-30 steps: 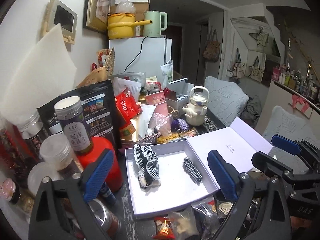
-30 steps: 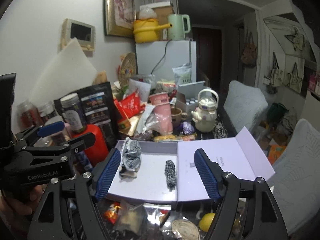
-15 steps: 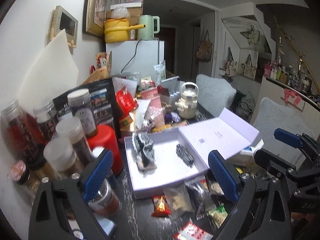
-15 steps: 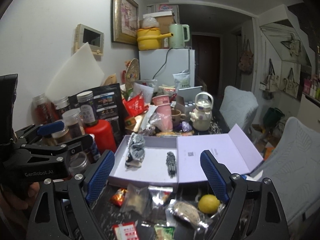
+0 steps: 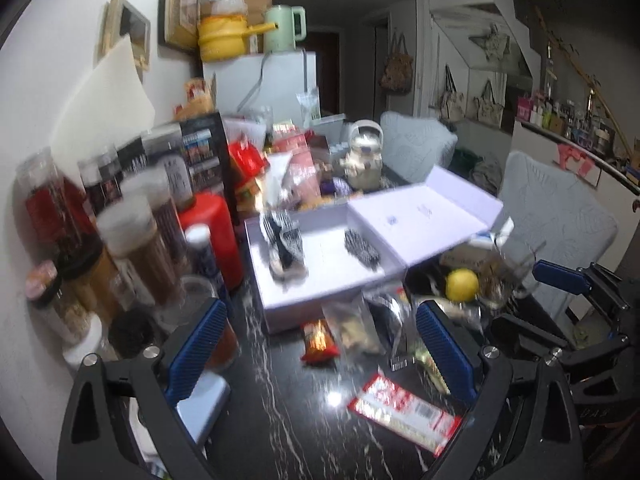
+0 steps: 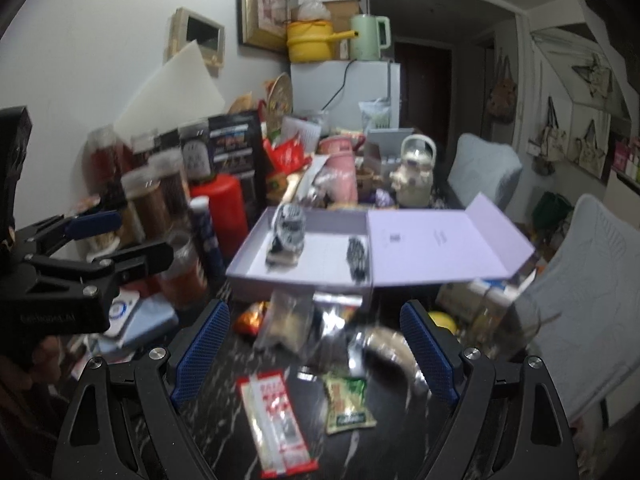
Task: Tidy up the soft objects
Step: 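Withdraw both grippers from the box back toward the table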
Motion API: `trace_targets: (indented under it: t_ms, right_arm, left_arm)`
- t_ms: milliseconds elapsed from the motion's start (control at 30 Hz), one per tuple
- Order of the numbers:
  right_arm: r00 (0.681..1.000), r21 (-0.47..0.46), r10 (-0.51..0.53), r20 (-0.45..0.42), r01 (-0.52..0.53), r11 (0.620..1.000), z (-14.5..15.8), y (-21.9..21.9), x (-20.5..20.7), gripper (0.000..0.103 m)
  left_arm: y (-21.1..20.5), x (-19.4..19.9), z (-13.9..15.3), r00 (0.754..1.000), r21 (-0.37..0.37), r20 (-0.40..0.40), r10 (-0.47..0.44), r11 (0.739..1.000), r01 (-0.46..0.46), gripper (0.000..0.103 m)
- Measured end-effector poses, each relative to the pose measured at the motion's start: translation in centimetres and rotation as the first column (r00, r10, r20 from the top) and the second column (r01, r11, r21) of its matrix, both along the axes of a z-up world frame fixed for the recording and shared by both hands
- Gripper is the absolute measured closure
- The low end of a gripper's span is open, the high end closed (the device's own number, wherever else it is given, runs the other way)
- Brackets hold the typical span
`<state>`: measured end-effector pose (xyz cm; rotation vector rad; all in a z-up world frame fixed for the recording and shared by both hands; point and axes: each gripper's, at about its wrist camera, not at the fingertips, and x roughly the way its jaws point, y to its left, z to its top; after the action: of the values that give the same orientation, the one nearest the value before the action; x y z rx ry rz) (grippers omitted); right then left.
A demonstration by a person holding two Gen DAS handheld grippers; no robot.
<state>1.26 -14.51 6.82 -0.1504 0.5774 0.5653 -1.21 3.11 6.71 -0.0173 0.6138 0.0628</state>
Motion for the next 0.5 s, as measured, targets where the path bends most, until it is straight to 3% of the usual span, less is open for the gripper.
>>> trace_targets:
  t_ms: [300, 500]
  right_arm:
    - [0.990, 0.002, 0.032, -0.135, -0.032, 0.999, -5.8, -0.7, -1.2, 0.015]
    - [0.973, 0.003, 0.055, -0.225, -0.056, 0.998, -9.5, -0.4, -1.6, 0.015]
  left_arm:
    - [-0.6, -0.4, -5.2, 0.991, -0.061, -0.133, -0.030, 0.998, 0.022, 0.006]
    - [-0.2, -0.8, -8.5, 0.979, -0.132, -0.203, -0.003, 0.991, -0.025, 0.006]
